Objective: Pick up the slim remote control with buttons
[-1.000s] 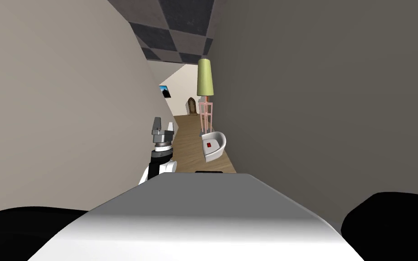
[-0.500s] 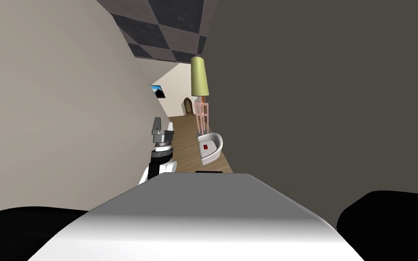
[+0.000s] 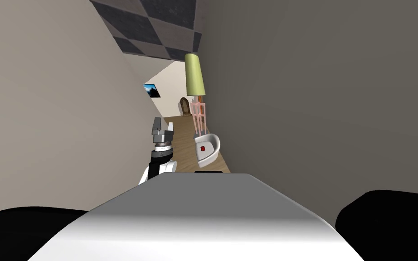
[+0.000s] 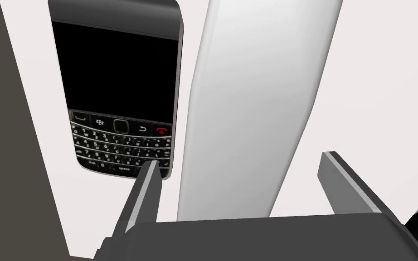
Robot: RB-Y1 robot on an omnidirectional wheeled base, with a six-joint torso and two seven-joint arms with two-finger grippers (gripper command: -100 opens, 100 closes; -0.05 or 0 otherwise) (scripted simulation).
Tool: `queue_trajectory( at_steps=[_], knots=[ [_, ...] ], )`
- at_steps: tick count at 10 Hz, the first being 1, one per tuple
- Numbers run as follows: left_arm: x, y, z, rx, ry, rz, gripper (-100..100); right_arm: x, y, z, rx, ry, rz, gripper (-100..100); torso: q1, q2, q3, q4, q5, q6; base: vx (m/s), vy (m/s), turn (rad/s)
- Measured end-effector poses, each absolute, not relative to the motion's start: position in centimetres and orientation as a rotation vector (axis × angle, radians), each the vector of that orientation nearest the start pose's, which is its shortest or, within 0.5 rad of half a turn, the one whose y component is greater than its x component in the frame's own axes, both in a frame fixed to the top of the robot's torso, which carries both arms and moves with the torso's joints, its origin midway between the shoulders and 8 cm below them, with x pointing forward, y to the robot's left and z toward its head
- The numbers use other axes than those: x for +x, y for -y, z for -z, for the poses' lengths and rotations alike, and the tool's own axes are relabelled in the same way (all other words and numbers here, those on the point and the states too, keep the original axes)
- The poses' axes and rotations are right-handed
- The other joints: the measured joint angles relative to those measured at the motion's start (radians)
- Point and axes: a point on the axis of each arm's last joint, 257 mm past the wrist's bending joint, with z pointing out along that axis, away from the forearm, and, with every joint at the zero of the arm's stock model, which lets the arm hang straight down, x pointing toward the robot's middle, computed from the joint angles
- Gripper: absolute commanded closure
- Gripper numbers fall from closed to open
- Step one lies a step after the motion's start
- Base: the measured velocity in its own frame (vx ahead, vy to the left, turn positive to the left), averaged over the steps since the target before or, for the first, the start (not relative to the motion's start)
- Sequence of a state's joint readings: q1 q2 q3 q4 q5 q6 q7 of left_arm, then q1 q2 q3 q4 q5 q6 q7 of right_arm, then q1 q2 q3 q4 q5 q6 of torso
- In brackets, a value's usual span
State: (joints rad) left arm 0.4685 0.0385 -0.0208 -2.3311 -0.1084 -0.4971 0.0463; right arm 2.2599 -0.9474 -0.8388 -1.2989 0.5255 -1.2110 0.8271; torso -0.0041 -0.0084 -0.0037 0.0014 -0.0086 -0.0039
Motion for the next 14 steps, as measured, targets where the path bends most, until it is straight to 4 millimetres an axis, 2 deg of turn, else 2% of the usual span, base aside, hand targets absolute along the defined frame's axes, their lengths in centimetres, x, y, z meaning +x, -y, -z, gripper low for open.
queue_trajectory(
  at_steps=[4,5,6,14],
  knots=[
    [33.8,-24.9,-5.4,-0.521,-0.643,1.325,0,-26.1,59.0,6.1,-0.815,-3.023,0.074,100,0.001,0.003,0.002,0.001,0.0,0.001,0.0,0.0,0.0],
    [33.8,-24.9,-5.4,-0.521,-0.643,1.325,0,-26.1,59.0,6.1,-0.815,-3.023,0.074,0,0.001,0.003,0.002,0.001,0.0,0.001,0.0,0.0,0.0],
    [33.8,-24.9,-5.4,-0.521,-0.643,1.325,0,-26.1,59.0,6.1,-0.815,-3.023,0.074,100,0.002,0.003,0.002,0.001,0.0,0.001,-0.07,0.053,0.098],
    [33.8,-24.9,-5.4,-0.521,-0.643,1.325,0,-22.4,63.4,5.4,-0.746,-3.038,0.039,100,0.003,0.007,0.004,0.002,0.0,-0.001,-0.098,0.074,0.065]
  ],
)
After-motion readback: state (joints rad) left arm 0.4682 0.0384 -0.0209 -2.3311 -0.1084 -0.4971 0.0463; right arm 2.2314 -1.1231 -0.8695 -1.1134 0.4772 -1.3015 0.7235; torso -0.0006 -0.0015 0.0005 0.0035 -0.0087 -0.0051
